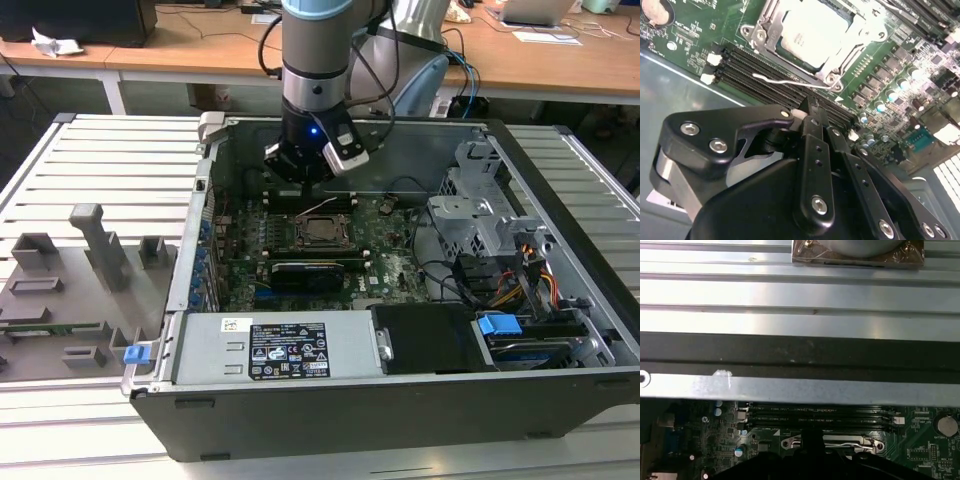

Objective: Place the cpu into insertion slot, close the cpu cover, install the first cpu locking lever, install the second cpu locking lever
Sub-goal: 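Install the first cpu locking lever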

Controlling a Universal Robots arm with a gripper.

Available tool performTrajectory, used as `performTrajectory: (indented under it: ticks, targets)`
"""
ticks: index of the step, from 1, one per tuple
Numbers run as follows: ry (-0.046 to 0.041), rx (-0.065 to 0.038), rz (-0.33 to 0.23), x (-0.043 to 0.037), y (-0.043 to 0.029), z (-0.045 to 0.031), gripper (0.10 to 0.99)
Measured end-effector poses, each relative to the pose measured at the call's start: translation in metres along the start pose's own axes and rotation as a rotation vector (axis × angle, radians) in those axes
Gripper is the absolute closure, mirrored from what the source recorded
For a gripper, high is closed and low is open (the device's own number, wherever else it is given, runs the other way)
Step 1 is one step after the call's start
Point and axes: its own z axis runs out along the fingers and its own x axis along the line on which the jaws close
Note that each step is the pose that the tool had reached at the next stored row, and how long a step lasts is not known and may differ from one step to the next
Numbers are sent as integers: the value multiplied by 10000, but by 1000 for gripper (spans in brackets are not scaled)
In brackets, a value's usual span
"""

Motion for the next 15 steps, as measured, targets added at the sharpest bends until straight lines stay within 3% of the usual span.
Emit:
performTrajectory:
  ticks: [8,15]
  targets:
    - [1,0,-2,-136,-3,80,980]
    - [1,1,-2,-150,-3,109,980]
